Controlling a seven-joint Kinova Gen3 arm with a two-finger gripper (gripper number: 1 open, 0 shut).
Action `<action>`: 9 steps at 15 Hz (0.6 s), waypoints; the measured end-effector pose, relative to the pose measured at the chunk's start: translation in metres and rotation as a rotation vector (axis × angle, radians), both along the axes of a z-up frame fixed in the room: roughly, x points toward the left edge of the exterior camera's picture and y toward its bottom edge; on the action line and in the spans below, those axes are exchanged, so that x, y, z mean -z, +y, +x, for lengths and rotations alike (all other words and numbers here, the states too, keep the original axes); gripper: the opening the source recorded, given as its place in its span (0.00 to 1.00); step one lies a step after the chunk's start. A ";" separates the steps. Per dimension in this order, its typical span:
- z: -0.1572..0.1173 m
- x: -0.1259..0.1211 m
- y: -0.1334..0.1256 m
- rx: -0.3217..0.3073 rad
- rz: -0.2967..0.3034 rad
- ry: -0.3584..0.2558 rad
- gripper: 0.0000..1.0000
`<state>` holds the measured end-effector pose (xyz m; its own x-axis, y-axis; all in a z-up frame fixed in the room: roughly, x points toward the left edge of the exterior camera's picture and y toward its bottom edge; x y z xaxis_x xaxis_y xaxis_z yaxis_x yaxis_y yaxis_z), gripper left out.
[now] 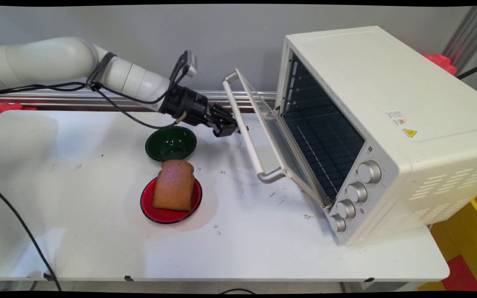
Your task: Close the oven
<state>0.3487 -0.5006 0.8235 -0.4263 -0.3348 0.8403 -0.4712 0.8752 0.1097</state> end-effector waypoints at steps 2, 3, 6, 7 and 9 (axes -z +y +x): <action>-0.004 -0.007 -0.004 0.000 -0.008 0.022 0.00; -0.007 -0.010 -0.005 0.000 -0.012 0.031 0.00; -0.013 -0.020 -0.009 0.000 -0.020 0.056 0.00; -0.015 -0.022 -0.009 0.000 -0.022 0.061 0.00; -0.016 -0.025 -0.010 0.000 -0.023 0.068 0.00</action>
